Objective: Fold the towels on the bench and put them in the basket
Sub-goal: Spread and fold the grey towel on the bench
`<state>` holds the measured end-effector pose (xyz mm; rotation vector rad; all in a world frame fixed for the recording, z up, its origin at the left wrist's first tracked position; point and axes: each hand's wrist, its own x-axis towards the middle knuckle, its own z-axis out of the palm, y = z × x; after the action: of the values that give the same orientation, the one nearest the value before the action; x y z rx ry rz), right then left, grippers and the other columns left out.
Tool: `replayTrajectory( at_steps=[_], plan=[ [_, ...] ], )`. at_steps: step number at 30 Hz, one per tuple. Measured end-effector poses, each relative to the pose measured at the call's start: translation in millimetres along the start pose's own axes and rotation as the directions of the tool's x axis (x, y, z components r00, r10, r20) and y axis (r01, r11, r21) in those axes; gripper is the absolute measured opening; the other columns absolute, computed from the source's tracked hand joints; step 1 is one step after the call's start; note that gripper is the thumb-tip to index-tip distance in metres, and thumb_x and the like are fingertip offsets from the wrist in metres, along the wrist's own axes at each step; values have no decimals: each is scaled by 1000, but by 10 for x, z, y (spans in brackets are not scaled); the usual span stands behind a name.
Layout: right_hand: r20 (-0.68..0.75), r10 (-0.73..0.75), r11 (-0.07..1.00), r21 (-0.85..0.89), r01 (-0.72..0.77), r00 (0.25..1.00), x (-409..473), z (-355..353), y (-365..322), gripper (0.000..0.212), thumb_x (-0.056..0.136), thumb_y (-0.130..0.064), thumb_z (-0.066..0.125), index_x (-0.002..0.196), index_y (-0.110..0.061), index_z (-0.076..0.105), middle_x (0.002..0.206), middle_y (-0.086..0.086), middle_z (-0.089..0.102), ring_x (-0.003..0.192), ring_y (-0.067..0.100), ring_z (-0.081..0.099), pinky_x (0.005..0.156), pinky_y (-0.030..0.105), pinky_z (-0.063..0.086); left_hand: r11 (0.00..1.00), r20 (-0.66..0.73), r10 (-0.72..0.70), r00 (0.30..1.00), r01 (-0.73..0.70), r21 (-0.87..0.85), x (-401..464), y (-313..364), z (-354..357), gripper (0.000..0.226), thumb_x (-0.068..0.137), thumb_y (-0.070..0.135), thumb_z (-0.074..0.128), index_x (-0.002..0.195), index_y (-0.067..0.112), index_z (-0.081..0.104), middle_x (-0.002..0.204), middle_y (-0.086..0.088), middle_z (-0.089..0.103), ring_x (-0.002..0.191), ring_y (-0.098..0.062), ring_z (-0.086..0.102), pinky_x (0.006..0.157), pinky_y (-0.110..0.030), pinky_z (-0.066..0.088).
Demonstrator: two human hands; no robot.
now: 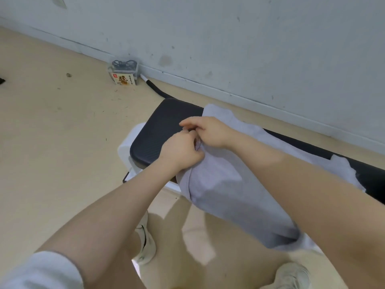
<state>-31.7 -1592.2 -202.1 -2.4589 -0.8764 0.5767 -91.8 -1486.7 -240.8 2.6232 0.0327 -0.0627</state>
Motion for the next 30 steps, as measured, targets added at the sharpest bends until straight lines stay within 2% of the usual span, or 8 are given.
replayTrajectory(
  at_steps=[2,5,10,14,19,22,26,30],
  plan=[
    [33,-22,996,91,19,999,49,8,-6,56,85,13,38,134,-10,48,134,8,54,126,18,49,99,15,33,987,-4,-39,999,38,-159,-42,-126,-72,11,76,17,58,72,11,49,67,2,49,63,-17,47,50,-24,33],
    [148,-123,991,62,115,981,93,12,-34,55,82,13,41,131,-12,52,131,2,57,120,13,51,94,14,36,892,-70,-157,985,111,-437,-176,-283,-216,26,77,12,59,59,15,41,56,7,42,53,-8,37,49,-14,30],
    [188,-243,968,-11,249,952,177,-68,-133,23,88,-12,59,109,-16,67,101,-9,66,96,7,57,89,23,43,687,-41,-200,979,111,-718,-356,-411,-422,16,65,22,56,79,29,51,60,7,51,57,-9,44,58,-24,36],
    [184,-204,884,-387,262,961,238,-169,-29,13,82,-23,61,88,-14,70,86,0,68,87,20,57,80,37,45,738,-4,-196,981,145,-659,-436,-474,-471,16,75,10,54,81,22,62,62,5,52,58,-9,44,57,-22,35],
    [-90,-131,673,-739,22,987,319,-269,62,21,88,-15,51,102,-15,66,107,7,62,103,29,52,69,31,29,486,112,-202,973,199,-851,-544,-703,-598,20,66,5,47,73,19,59,54,4,36,51,-10,35,48,-21,33],
    [-297,-68,723,-673,-158,953,469,-288,-6,26,89,-6,45,108,-12,63,115,12,57,106,35,55,68,33,35,569,129,-127,983,179,-803,-624,-738,-623,30,80,-10,39,80,14,57,62,-7,36,50,-9,37,44,-11,39],
    [-434,-84,892,-433,-125,897,844,-171,-229,31,89,-1,41,111,-9,62,115,15,60,107,34,54,84,38,42,694,90,-154,984,173,-699,-669,-820,-607,40,83,-6,38,89,18,69,83,-18,60,59,-5,45,49,-5,37],
    [-460,-93,945,-321,-68,883,1173,-18,-421,33,86,6,39,106,-5,62,106,15,64,99,32,58,83,36,46,726,-36,-364,931,259,-637,-626,-1000,-594,25,82,5,47,78,10,71,38,13,45,35,-3,39,38,-9,28]
  ],
)
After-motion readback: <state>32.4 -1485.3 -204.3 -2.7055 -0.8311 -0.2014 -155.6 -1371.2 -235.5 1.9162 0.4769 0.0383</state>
